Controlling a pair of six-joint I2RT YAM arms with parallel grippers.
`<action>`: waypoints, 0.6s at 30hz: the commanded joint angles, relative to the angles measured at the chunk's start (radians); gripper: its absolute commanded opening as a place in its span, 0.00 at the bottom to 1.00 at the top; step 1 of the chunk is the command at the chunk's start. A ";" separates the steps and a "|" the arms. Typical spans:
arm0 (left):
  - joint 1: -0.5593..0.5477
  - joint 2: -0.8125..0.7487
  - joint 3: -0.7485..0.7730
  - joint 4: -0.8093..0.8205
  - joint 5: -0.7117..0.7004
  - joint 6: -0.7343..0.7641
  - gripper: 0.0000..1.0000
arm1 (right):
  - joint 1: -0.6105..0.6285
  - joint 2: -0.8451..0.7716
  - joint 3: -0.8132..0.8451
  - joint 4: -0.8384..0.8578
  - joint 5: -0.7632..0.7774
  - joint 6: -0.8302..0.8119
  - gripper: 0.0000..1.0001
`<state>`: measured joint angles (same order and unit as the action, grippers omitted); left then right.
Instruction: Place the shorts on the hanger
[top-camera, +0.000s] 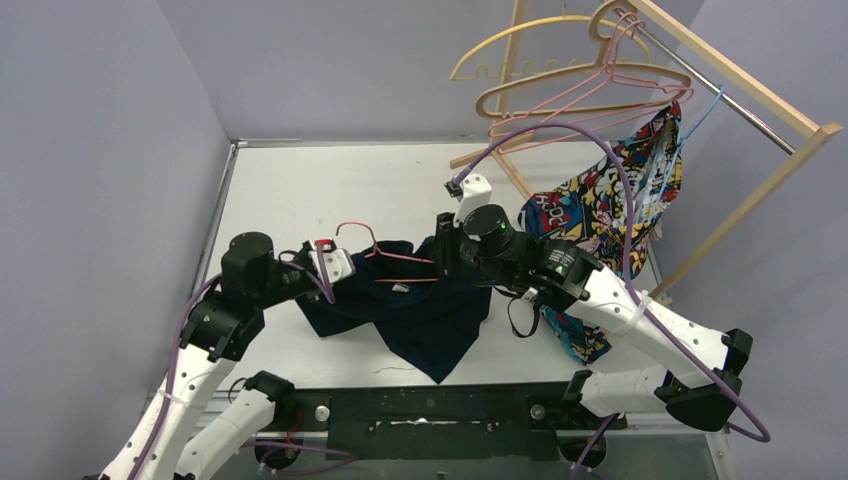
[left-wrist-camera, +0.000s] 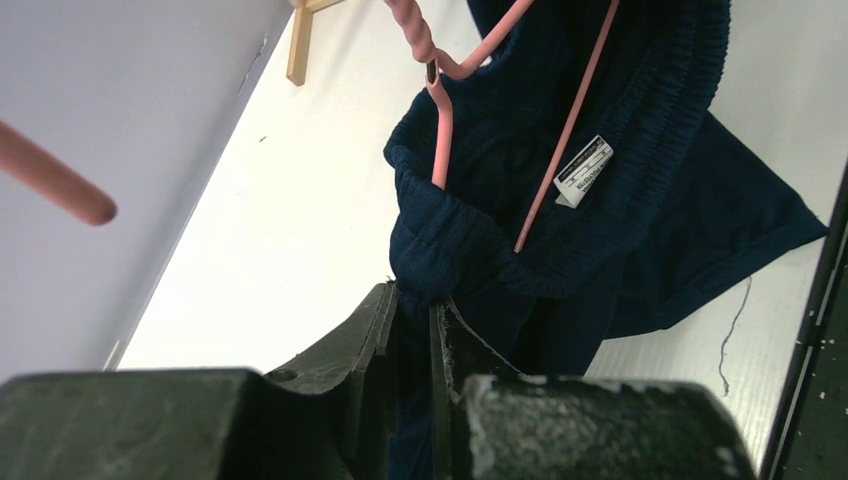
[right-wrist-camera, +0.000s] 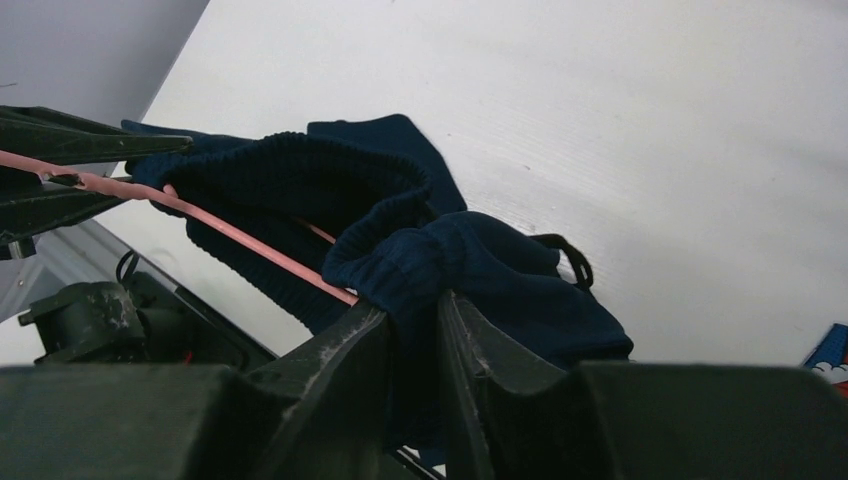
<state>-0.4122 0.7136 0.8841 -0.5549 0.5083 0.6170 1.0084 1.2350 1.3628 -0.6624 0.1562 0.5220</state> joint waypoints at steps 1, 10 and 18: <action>0.003 -0.023 0.026 0.047 0.094 -0.018 0.00 | -0.005 -0.039 0.027 0.099 -0.095 -0.037 0.32; 0.003 -0.025 0.039 0.034 0.152 -0.032 0.00 | -0.005 -0.004 0.045 0.252 -0.279 -0.136 0.49; 0.003 -0.018 0.080 0.016 0.190 -0.053 0.00 | -0.004 0.024 0.050 0.396 -0.398 -0.193 0.50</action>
<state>-0.4114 0.7086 0.8879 -0.5892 0.6224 0.5884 1.0073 1.2507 1.3670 -0.4156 -0.1390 0.3801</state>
